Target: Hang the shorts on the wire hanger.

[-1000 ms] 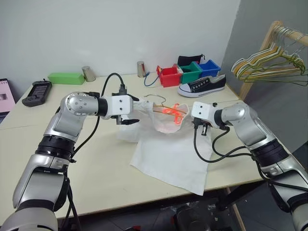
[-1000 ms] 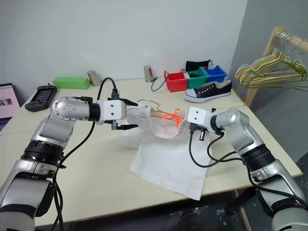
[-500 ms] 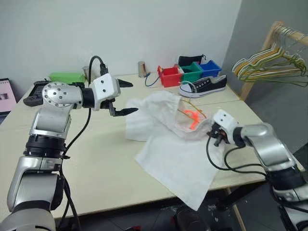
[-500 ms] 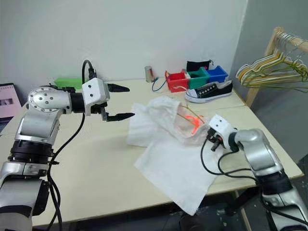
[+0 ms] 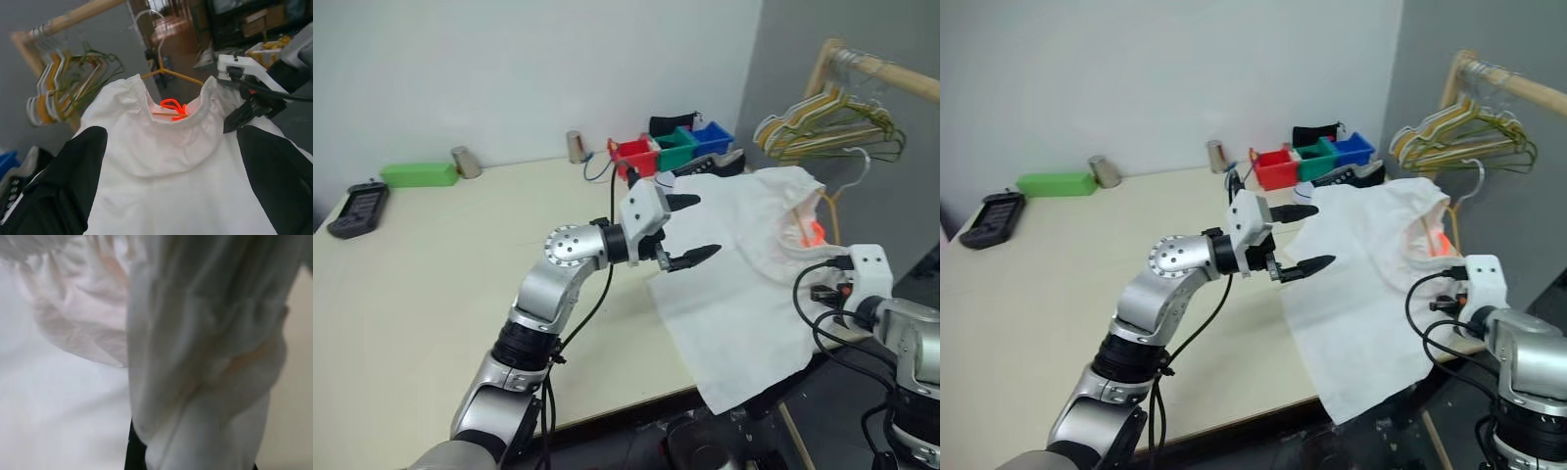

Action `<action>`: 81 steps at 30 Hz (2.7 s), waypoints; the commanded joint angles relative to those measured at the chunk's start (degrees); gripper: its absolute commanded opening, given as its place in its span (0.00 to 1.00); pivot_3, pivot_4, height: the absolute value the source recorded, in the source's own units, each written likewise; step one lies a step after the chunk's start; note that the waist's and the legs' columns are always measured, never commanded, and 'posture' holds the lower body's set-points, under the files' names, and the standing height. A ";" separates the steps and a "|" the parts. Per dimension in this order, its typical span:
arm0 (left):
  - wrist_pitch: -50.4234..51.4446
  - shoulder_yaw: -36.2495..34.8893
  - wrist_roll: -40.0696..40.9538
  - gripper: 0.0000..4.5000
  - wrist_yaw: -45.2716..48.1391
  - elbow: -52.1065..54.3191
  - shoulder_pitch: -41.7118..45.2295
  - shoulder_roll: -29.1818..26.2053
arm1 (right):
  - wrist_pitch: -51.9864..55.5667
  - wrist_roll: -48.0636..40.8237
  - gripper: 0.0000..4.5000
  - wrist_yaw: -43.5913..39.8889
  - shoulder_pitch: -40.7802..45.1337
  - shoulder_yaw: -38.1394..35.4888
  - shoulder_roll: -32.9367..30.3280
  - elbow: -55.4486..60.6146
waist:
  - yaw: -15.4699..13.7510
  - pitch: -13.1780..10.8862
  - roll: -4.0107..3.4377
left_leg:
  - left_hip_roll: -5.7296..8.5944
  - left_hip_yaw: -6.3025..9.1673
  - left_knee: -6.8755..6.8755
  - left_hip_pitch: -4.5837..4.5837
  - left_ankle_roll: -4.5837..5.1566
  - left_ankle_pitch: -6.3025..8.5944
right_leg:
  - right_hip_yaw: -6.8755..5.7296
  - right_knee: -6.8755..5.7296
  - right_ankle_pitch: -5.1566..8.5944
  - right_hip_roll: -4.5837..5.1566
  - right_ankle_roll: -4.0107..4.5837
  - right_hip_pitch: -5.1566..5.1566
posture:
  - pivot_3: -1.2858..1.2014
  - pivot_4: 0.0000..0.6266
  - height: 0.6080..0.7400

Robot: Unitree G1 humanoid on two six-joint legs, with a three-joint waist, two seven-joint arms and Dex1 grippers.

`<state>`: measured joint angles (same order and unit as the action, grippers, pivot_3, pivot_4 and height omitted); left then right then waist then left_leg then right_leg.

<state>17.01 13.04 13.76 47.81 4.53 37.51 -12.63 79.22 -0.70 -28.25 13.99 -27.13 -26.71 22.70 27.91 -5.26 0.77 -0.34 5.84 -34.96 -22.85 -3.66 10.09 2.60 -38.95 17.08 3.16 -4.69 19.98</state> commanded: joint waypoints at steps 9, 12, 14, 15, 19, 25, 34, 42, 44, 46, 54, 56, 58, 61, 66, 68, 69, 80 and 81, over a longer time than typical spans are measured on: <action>-6.88 3.38 -3.81 1.00 -4.82 -6.36 6.21 8.39 | -16.50 5.65 0.00 14.53 4.74 0.54 -6.29 -6.52 | 8.16 0.15 -0.23 | -0.06 -0.28 0.22 0.22 0.07 0.07 | 0.01 0.08 0.34 0.01 0.12 -0.12 | 0.29 0.02 1.00; -7.02 3.04 -3.66 1.00 -4.75 -6.32 6.57 8.47 | -19.52 5.55 0.00 15.87 5.92 1.72 -7.19 -9.28 | 8.86 0.15 -0.21 | -0.07 -0.34 0.33 0.44 0.08 0.10 | 0.01 0.15 0.44 0.03 0.09 -0.32 | 0.30 0.01 1.00; -7.17 2.74 -3.73 1.00 -4.77 -6.41 6.69 8.20 | -20.75 5.36 0.00 17.12 6.84 1.14 -7.13 -10.94 | 8.81 0.16 -0.19 | -0.08 -0.35 0.38 0.49 0.08 0.11 | 0.02 0.18 0.44 0.03 0.09 -0.37 | 0.30 0.00 1.00; -7.22 2.48 -3.74 1.00 -4.85 -6.39 6.69 7.96 | -21.39 5.27 0.00 18.38 7.89 0.09 -6.82 -12.06 | 8.74 0.16 -0.19 | -0.08 -0.34 0.39 0.50 0.08 0.10 | 0.01 0.19 0.45 0.03 0.09 -0.39 | 0.30 0.00 1.00; -6.96 2.04 -3.56 1.00 -5.38 -5.87 6.47 7.51 | -21.04 2.68 0.00 21.99 13.00 -5.18 -4.66 -15.84 | 8.64 0.16 -0.20 | -0.04 -0.37 0.38 0.56 0.08 0.11 | 0.05 0.28 0.43 0.09 0.05 -0.53 | 0.30 0.00 1.00; -6.79 2.25 -3.44 1.00 -6.10 -5.11 5.96 7.75 | -23.10 1.89 0.00 24.78 16.94 -6.61 -5.81 -20.21 | 8.34 0.17 -0.20 | -0.03 -0.33 0.42 0.64 0.07 0.11 | 0.00 0.42 0.46 0.10 0.01 -0.69 | 0.30 0.00 1.00; -6.52 2.13 -3.53 1.00 -6.44 -5.14 6.38 7.14 | -17.45 -1.11 0.00 25.63 19.25 -6.51 -4.56 -19.20 | 8.45 0.16 -0.19 | -0.02 -0.39 0.45 0.81 0.06 0.12 | 0.07 0.42 0.46 0.11 0.01 -0.77 | 0.30 0.00 1.00; -6.65 2.62 -4.19 1.00 -7.03 -5.19 6.36 7.21 | -12.75 -3.70 0.00 26.88 19.84 -7.87 -2.67 -18.07 | 8.27 0.17 -0.21 | -0.03 -0.37 0.58 0.84 0.06 0.12 | 0.06 0.58 0.46 0.10 0.00 -0.85 | 0.31 0.00 1.00; -6.62 2.54 -4.27 1.00 -7.20 -5.13 6.29 7.16 | -12.06 -4.00 0.06 27.07 19.98 -7.74 -2.51 -17.42 | 8.29 0.19 -0.23 | -0.03 -0.35 0.65 0.84 0.06 0.12 | 0.06 0.74 0.43 0.10 -0.05 -0.90 | 0.31 0.00 1.00; -6.59 2.46 -4.31 1.00 -7.36 -5.05 6.18 7.04 | -12.34 -3.92 0.16 27.10 19.74 -7.07 -2.94 -17.05 | 8.30 0.19 -0.23 | -0.03 -0.37 0.68 0.84 0.06 0.11 | 0.07 0.87 0.39 0.10 -0.12 -0.94 | 0.31 0.00 1.00; -6.35 2.28 -4.24 1.00 -7.73 -4.83 5.98 6.58 | -20.71 1.20 0.54 26.51 14.27 3.12 -9.49 -14.61 | 8.22 0.18 -0.23 | -0.01 -0.36 0.71 0.84 0.06 0.12 | 0.10 0.93 0.38 0.10 -0.14 -0.95 | 0.31 0.01 1.00; -6.28 2.23 -4.18 1.00 -7.60 -4.82 5.95 6.27 | -20.61 1.84 0.63 27.59 13.66 3.60 -9.55 -12.75 | 8.22 0.17 -0.21 | 0.00 -0.38 0.72 0.84 0.06 0.12 | 0.11 0.96 0.38 0.10 -0.14 -0.94 | 0.31 0.01 1.00; -6.31 2.19 -4.21 1.00 -7.69 -5.11 6.06 6.03 | -19.62 1.97 0.73 28.33 13.33 3.24 -8.87 -10.36 | 8.32 0.15 -0.18 | -0.02 -0.40 0.72 0.85 0.06 0.12 | 0.13 0.98 0.38 0.10 -0.14 -0.94 | 0.31 0.02 1.00; -6.25 1.77 -4.10 1.00 -7.88 -5.44 6.15 5.72 | -16.54 2.07 0.87 28.56 13.47 3.06 -7.51 -5.52 | 8.26 0.13 -0.14 | -0.02 -0.38 0.73 0.84 0.06 0.12 | 0.12 0.99 0.39 0.10 -0.13 -0.94 | 0.31 0.04 1.00; -5.89 1.71 -3.64 1.00 -7.63 -5.10 5.41 5.31 | -8.44 1.69 0.99 28.79 15.38 3.11 -5.41 2.93 | 8.33 0.02 0.02 | -0.03 -0.39 0.78 0.83 0.06 0.12 | 0.13 1.01 0.40 0.09 -0.11 -0.92 | 0.30 0.08 1.00; -5.59 1.70 -3.31 1.00 -7.50 -4.89 4.97 5.16 | -3.49 1.98 0.99 29.03 15.96 3.44 -4.20 7.85 | 8.31 -0.03 0.08 | -0.03 -0.38 0.81 0.83 0.06 0.12 | 0.13 1.01 0.41 0.09 -0.09 -0.91 | 0.29 0.09 1.00; -5.52 1.67 -3.21 1.00 -7.50 -4.84 4.83 5.08 | -1.37 2.20 0.99 29.21 16.22 3.68 -3.66 9.94 | 8.32 -0.04 0.11 | -0.04 -0.37 0.85 0.83 0.06 0.12 | 0.12 1.02 0.43 0.09 -0.05 -0.90 | 0.29 0.09 1.00; -1.41 -1.65 -2.27 1.00 -8.30 -3.04 1.85 1.47 | 6.62 5.28 0.99 32.11 23.92 17.36 -4.99 20.60 | 8.76 -0.37 0.42 | -0.12 -0.39 1.02 0.81 0.05 0.12 | 0.09 1.15 0.63 0.08 0.30 -0.81 | 0.30 0.12 1.00; -1.00 -1.99 -2.33 1.00 -8.51 -2.43 1.20 0.82 | 6.58 5.39 0.99 32.29 24.57 18.21 -4.48 20.62 | 8.70 -0.37 0.42 | -0.12 -0.40 1.02 0.81 0.05 0.12 | 0.10 1.15 0.62 0.08 0.30 -0.81 | 0.30 0.11 1.00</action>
<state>15.56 12.98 11.29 39.93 -0.74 38.89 -11.17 85.91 4.03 3.80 36.74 -9.95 -31.05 41.29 36.60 -5.63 1.19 -0.47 5.47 -33.92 -22.05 -3.61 10.22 2.68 -37.80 17.67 3.24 -4.44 19.16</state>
